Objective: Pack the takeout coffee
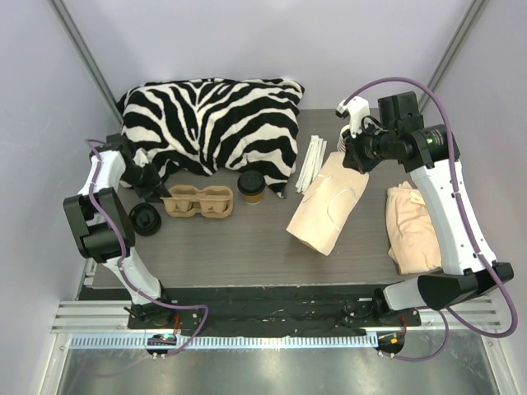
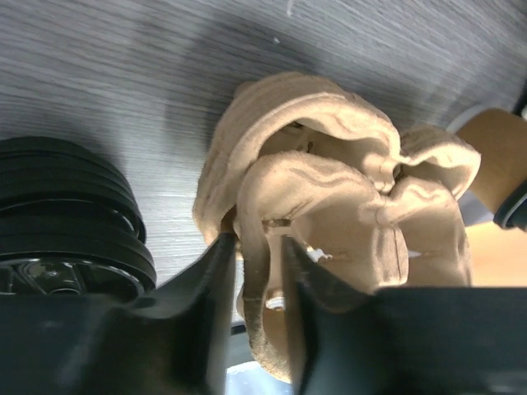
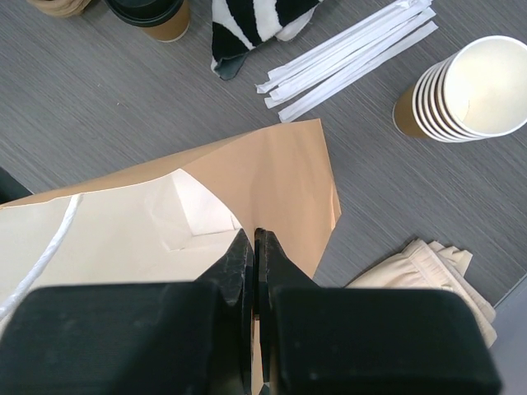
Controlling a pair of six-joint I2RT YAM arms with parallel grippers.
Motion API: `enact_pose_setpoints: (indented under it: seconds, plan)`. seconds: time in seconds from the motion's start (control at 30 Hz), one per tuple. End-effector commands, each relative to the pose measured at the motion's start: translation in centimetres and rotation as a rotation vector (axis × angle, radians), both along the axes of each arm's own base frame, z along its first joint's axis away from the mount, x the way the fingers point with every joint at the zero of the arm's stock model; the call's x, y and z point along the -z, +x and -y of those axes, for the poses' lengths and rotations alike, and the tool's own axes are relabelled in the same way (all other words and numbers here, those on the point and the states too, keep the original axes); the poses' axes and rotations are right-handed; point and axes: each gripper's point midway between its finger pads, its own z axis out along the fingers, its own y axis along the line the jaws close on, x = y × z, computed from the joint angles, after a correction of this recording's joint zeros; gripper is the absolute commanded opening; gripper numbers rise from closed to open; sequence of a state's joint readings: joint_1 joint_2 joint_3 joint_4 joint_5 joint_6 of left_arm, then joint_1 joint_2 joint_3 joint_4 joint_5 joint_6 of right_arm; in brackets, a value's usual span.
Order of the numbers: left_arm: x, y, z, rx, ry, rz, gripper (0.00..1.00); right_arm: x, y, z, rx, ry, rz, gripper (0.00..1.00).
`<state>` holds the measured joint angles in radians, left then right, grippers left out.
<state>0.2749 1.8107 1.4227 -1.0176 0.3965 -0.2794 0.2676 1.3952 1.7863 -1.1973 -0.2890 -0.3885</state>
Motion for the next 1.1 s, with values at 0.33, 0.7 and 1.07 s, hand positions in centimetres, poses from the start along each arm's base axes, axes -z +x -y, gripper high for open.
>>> enact_pose_setpoints:
  seconds: [0.33,0.7,1.07]
  plan:
    - [-6.1,0.4,1.4,0.1,-0.045,0.18,0.0,-1.6,0.5,-0.4,0.0,0.017,0.058,0.01]
    - [-9.3,4.2,-0.5,0.22,0.169,0.596,0.0,-1.4,0.4,-0.7,-0.016,0.032,0.047,0.01]
    - [-9.5,5.6,-1.1,0.379,0.343,0.877,0.07,-1.3,0.2,-0.5,-0.011,0.026,0.044,0.01]
